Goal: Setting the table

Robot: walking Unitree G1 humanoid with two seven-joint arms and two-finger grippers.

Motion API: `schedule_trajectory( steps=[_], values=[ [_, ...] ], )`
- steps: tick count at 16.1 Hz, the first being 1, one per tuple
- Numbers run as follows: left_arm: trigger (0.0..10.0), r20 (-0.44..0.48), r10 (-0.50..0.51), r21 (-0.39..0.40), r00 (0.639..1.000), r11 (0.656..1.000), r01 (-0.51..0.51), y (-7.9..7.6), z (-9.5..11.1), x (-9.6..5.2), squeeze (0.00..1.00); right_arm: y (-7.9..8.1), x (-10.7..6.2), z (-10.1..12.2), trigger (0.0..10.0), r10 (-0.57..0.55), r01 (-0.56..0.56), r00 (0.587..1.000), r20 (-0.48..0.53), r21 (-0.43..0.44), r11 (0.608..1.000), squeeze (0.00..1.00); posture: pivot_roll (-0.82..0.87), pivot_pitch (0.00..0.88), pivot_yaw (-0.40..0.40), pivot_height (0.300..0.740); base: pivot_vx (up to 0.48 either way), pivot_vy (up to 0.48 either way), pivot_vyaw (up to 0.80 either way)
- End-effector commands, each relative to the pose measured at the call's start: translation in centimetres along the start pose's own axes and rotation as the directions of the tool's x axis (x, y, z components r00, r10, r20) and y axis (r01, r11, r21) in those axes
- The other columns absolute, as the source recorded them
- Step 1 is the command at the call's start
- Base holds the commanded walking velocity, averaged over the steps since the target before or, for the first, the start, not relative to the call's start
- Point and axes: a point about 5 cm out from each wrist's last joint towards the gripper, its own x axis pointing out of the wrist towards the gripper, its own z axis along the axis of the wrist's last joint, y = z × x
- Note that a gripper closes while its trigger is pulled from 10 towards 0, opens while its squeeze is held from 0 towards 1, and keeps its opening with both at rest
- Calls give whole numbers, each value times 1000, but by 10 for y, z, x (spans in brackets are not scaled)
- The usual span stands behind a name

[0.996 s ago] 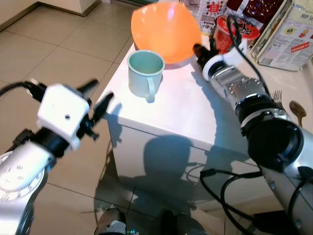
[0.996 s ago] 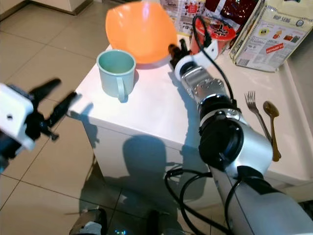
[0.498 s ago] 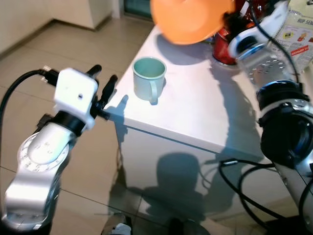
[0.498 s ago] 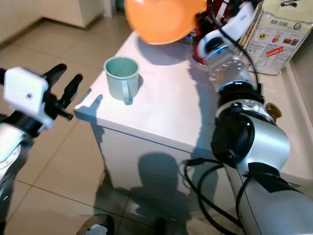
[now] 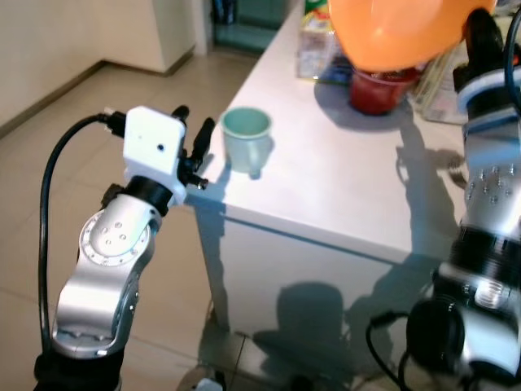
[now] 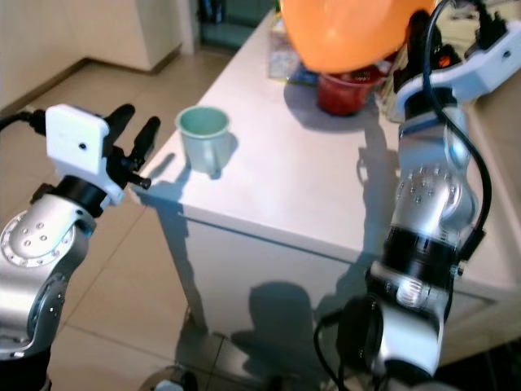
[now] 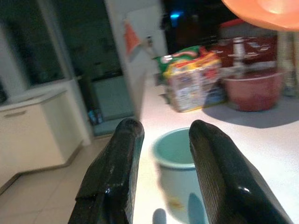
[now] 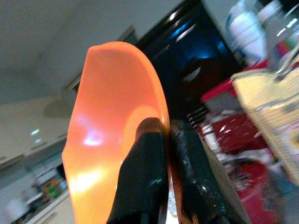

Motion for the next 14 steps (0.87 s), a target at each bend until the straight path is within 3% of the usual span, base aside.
schedule_trajectory(
  steps=[1,4,6,10,12,14],
  values=[
    [10000,1,-35,8,999,999,35,-4,1,2,0,19,-7,12,10000,52,-52,997,50,-6,999,0,43,0,-4,740,-251,0,0],
    [10000,16,-60,-7,998,998,60,-11,2,8,0,34,-37,16,10000,51,-50,998,32,-35,998,0,23,0,11,740,-263,0,0],
    [10000,12,-73,-13,997,997,73,-14,0,8,0,35,-48,11,10000,37,-37,999,-7,-81,996,0,25,0,7,740,-266,0,0],
    [10000,-22,-25,-65,999,998,24,-14,-10,5,0,20,-66,-8,10000,-38,6,994,-105,-291,957,0,25,0,-11,740,-127,0,0],
    [10000,-35,4,-100,999,995,-7,-13,-17,2,0,11,-73,-13,10000,-83,37,990,-115,-360,932,0,25,0,-17,740,0,0,0],
    [10000,-73,33,-86,997,996,-39,-12,-30,1,0,-4,-81,-16,10000,-180,118,978,-103,-436,892,0,32,0,-18,740,0,0,0]
  ],
)
